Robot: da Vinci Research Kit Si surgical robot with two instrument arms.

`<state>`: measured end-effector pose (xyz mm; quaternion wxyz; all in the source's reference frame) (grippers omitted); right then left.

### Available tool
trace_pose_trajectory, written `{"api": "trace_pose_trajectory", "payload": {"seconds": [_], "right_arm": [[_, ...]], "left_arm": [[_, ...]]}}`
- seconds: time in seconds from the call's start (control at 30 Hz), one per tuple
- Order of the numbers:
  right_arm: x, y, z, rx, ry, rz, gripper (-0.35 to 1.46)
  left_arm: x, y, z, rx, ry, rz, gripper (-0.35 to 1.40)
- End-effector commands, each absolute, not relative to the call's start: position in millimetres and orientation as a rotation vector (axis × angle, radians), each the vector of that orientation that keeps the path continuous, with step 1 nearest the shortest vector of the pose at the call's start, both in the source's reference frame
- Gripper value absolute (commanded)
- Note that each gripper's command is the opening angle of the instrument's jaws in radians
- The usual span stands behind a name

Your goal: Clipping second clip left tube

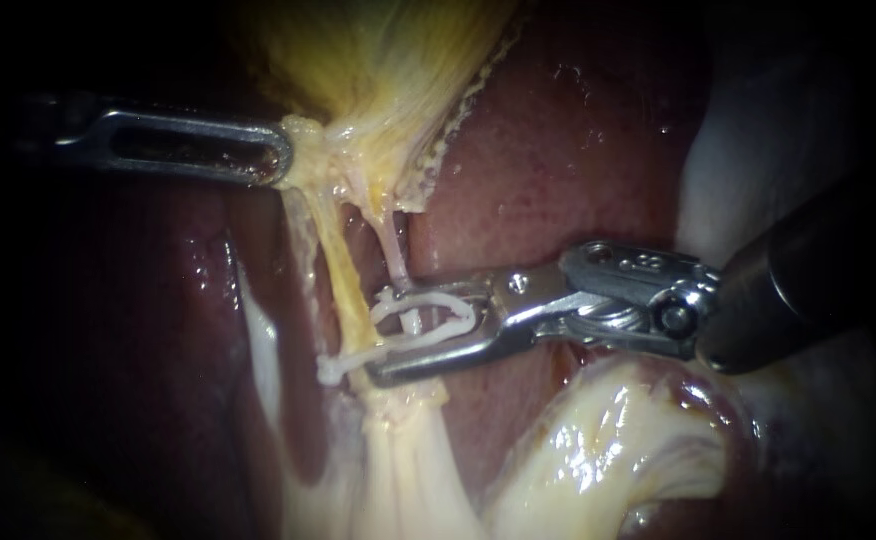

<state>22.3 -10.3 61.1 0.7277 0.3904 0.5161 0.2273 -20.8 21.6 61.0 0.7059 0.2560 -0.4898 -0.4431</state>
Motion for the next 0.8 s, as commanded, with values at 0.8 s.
{"api": "trace_pose_trajectory", "payload": {"seconds": [0.8], "right_arm": [[26.2,-11.8,58.9,0.93,1.191,0.463,0.5]], "left_arm": [[-21.1,21.5,61.1,0.572,-1.089,-0.982,-0.35]]}}
